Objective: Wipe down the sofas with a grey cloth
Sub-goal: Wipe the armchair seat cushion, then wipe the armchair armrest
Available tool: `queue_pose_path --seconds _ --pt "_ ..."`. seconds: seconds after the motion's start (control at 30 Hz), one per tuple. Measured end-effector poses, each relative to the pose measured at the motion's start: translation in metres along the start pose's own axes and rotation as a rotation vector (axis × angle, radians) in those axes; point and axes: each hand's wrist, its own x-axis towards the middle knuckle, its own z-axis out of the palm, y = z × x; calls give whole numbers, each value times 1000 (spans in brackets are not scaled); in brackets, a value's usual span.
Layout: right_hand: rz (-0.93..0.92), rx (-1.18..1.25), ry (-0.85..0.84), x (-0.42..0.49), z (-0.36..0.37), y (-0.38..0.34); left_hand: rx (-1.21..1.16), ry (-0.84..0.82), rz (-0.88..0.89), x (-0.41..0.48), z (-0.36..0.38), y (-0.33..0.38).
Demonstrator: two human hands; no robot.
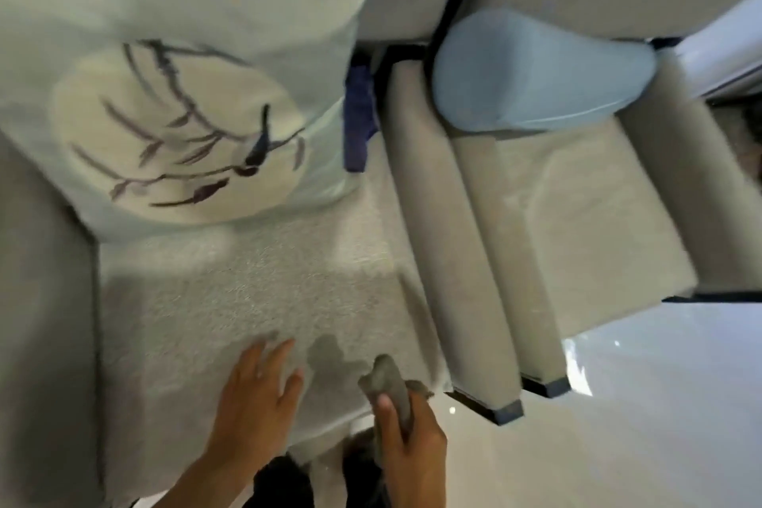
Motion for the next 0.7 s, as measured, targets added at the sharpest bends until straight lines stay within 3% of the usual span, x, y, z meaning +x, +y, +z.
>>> queue_pose_path --seconds 0.13,0.23,0.3,0.43,0.57,0.7 --pt "146 146 277 8 -57 -10 -123 -165 68 -1 1 96" --pt "65 101 495 33 -107 0 -175 -172 147 2 14 173" --pt "29 31 541 58 -139 14 -197 -147 171 5 28 218" --pt "-126 -222 354 116 -182 46 -83 -128 202 11 75 291" --pt "-237 -402 161 169 -188 65 18 -199 -67 31 124 326" --pt "-285 -439 54 153 -200 97 146 -194 -112 41 143 326"
